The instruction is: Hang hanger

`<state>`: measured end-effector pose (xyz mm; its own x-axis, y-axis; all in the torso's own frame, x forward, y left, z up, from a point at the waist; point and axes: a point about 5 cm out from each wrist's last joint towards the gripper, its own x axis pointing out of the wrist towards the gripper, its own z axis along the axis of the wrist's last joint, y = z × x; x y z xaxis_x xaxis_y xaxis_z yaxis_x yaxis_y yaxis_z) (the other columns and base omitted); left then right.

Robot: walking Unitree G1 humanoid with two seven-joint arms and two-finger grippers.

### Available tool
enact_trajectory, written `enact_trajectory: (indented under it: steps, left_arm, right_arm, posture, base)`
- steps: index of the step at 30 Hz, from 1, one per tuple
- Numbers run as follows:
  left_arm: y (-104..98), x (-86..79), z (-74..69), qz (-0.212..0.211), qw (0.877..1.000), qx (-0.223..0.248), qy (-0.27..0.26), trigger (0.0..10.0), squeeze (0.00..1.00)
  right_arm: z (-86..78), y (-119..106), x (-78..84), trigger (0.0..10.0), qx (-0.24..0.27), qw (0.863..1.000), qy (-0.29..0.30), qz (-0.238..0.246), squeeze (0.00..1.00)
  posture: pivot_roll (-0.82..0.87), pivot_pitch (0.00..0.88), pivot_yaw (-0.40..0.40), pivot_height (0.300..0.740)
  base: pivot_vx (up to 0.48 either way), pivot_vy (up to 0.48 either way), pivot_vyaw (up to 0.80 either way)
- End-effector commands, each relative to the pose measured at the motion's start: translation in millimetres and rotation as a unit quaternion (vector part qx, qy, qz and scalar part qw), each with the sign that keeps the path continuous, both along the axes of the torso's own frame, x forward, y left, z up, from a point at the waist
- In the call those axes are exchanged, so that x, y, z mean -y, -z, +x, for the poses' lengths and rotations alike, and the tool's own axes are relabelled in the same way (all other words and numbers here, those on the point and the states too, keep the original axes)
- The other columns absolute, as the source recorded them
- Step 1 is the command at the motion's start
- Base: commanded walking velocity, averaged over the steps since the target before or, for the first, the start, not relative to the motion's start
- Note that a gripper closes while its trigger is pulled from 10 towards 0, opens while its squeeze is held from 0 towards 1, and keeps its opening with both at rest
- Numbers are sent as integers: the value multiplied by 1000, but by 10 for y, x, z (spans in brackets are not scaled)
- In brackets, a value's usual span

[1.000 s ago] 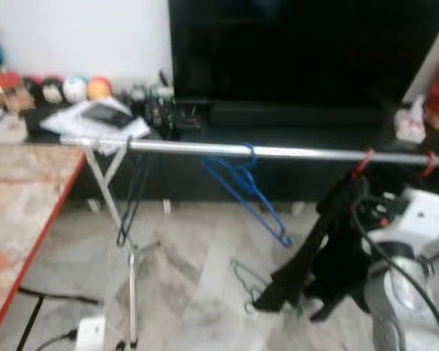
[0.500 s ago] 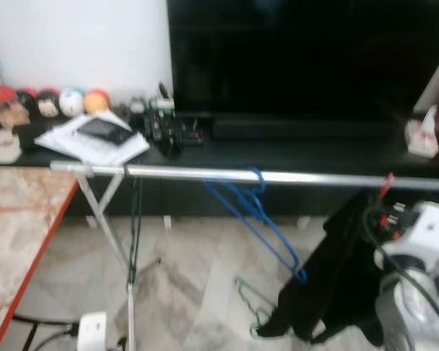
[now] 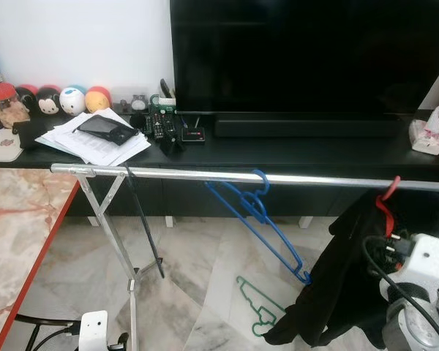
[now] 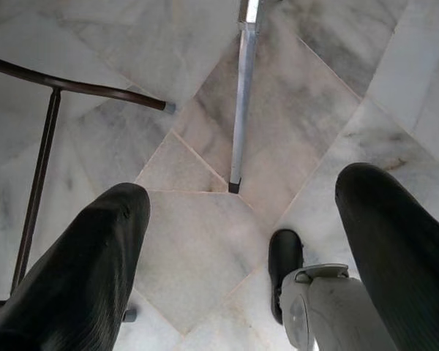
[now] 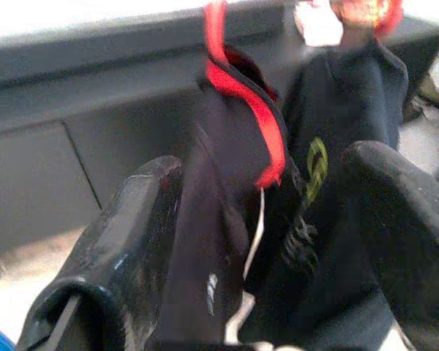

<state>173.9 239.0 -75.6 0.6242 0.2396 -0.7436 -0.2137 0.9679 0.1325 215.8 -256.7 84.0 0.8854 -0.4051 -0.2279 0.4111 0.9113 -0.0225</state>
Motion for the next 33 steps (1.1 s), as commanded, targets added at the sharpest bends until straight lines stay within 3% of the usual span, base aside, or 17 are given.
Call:
enact_trajectory:
  steps: [1,10,14,33]
  left_arm:
    - [23,-11,-43,0,1000,-13,-1,10000,0]
    - [35,-2,-62,0,1000,-20,10,10000,0]
    - [33,-11,-66,1,1000,-19,9,10000,0]
    - [35,5,-59,1,1000,-21,18,10000,0]
  right_arm:
    - [39,50,33,10000,-14,1000,-5,14,0]
    - [218,390,93,10000,-57,998,-30,27,0]
    - [270,318,29,10000,-25,998,-49,37,0]
    - [277,356,-24,10000,-6,997,-70,21,0]
  posture:
    - [-132,0,-30,740]
    - [-115,0,-29,740]
    - [-117,4,-27,740]
    - [-113,17,-22,740]
  base:
    - [0,0,0]
    - [0,0,0]
    - [0,0,0]
    - [0,0,0]
